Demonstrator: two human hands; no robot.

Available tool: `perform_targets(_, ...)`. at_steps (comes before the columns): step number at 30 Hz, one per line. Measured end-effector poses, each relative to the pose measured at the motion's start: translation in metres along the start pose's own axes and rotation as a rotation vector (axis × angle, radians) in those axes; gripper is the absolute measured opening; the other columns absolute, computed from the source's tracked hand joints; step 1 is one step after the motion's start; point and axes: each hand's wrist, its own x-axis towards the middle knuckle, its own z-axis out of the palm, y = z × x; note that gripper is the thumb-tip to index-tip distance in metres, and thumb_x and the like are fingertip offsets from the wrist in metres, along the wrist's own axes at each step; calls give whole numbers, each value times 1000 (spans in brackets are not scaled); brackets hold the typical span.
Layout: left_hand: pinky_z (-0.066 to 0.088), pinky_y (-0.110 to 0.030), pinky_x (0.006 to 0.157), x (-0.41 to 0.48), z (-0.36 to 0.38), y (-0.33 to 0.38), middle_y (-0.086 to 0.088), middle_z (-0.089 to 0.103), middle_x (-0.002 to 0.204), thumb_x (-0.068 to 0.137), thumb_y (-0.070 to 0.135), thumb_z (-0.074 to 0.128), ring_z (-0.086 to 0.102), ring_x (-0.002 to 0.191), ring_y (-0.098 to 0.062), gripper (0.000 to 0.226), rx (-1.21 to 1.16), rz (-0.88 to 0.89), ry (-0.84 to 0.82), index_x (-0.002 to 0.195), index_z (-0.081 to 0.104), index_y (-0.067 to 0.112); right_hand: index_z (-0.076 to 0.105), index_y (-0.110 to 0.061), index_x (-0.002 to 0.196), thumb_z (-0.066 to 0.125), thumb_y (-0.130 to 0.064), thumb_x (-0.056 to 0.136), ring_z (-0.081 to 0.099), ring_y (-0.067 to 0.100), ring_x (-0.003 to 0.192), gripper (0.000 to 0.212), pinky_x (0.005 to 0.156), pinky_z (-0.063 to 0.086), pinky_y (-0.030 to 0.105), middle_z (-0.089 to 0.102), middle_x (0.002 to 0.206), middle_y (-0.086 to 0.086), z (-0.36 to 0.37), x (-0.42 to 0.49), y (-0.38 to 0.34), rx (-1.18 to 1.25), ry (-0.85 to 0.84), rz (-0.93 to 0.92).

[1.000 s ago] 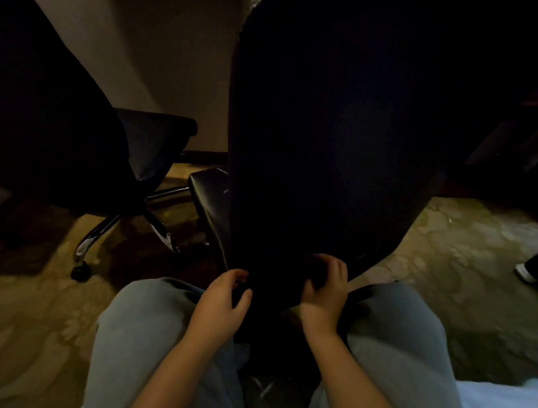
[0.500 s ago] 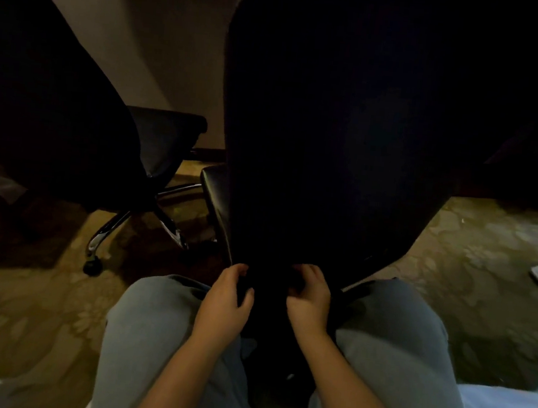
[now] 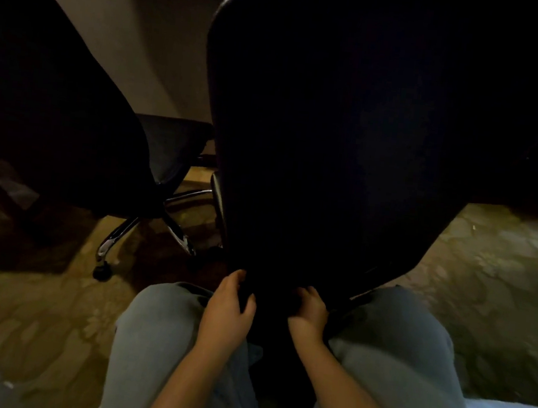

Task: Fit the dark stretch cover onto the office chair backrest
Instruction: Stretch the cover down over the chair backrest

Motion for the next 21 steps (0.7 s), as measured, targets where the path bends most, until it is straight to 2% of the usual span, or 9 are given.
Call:
perform_targets(3,45,-25,93,-1,1,-2,-3,53,137,94,25,56,53,121,-17,54,21,-14,-12,144,37,15,68,-15,91,55,-10,89,59,24,87,14,68,47,24,59,100,8,-7,-1,-8,-29,67,-53)
perform_targets(5,45,-26,91,-1,2,-3,-4,55,135,95,26,56,55,118,-19,56,47,-10,-13,146,35,15,68,-14,97,60,2,82,55,15,95,24,77,41,19,56,102,0,-19,5,-13,87,55,-156)
perform_targets(6,46,-26,88,-1,3,-3,-5,56,133,95,26,55,57,115,-20,57,51,-12,-16,146,34,16,69,-11,100,60,10,77,54,12,95,33,80,40,15,57,103,-1,-22,12,-12,125,114,-194)
perform_targets(9,48,-27,83,-1,3,-3,-7,60,128,95,26,55,60,108,-22,59,43,-24,-30,148,31,15,71,-6,93,62,22,62,58,12,91,42,82,39,9,63,100,9,-28,22,-13,353,104,-168)
perform_targets(13,48,-29,87,0,3,-2,-7,60,127,95,26,55,59,111,-21,61,46,-41,-38,148,29,15,71,-7,89,61,22,61,57,10,86,41,77,40,9,62,94,6,-11,24,-4,230,118,-152)
perform_targets(16,48,-25,87,0,2,-2,-5,60,128,95,27,54,59,113,-19,61,52,-33,-42,149,28,17,60,-5,78,48,12,86,52,18,75,22,61,40,11,53,81,7,4,21,5,-146,160,-101)
perform_targets(18,47,-24,87,1,0,-3,-3,59,129,96,29,54,58,113,-17,61,51,-44,-50,149,27,18,56,-4,75,42,9,92,49,20,70,26,58,39,15,51,77,7,13,21,16,-151,71,-13)
perform_targets(19,46,-23,86,1,-1,-3,-3,59,130,96,29,54,58,114,-17,61,48,-53,-56,149,27,18,59,-1,81,46,8,92,48,18,71,19,57,37,13,52,81,5,14,18,15,-128,-1,-35)
perform_targets(21,46,-23,87,1,-1,-3,-3,59,130,95,29,54,58,114,-17,61,49,-54,-65,149,27,19,62,4,92,49,8,90,48,16,69,14,52,37,7,53,84,6,12,13,8,-68,39,-1)
